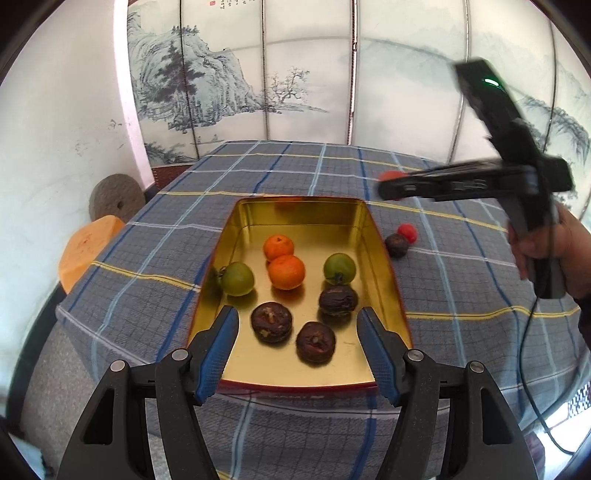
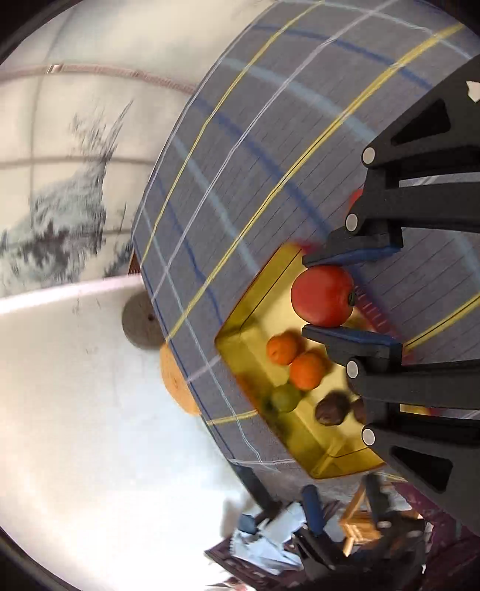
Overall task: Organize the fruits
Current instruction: 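Lower the red tomato into the tin and open the right gripper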
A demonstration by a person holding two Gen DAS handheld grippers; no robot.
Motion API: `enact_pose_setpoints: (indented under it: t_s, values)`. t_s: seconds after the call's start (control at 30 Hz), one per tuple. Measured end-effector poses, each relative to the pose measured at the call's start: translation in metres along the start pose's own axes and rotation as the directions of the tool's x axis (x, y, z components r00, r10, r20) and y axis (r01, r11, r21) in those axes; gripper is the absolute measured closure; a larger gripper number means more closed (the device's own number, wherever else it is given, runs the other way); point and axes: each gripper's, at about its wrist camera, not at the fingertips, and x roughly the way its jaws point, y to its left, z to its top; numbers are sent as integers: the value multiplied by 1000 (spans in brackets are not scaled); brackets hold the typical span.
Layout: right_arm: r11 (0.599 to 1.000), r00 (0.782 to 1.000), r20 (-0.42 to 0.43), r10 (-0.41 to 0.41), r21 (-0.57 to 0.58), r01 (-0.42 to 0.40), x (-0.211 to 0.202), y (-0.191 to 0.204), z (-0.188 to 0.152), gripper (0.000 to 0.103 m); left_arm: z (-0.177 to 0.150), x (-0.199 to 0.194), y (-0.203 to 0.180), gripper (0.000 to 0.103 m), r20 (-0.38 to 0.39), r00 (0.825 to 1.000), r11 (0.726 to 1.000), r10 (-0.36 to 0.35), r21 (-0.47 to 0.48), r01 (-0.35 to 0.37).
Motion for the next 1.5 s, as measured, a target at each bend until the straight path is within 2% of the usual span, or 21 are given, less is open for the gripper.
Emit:
enact_pose_setpoints:
  t_s: [0.27, 0.7, 1.07, 1.27, 1.5]
  values:
    - [1000, 996, -87, 12, 15, -11, 73, 15, 20, 75, 2, -2, 10, 36, 6, 998, 998, 68, 13, -68]
    - [997, 990, -140, -5, 81, 17, 108, 13, 25, 74, -2, 3, 11, 35, 2, 993, 993, 114, 43, -114]
    - [995, 992, -124, -6, 96, 18, 112, 15, 27, 72, -2, 4, 14, 34, 0, 992, 991, 124, 48, -123]
    - [995, 997, -76, -6, 99, 13, 100, 16, 32, 72, -2, 3, 13, 33, 2, 992, 991, 126, 50, -125]
    - [993, 1000, 18, 13, 113, -15, 67, 20, 25, 72, -1, 2, 7, 33, 2, 992, 989, 130, 74, -130]
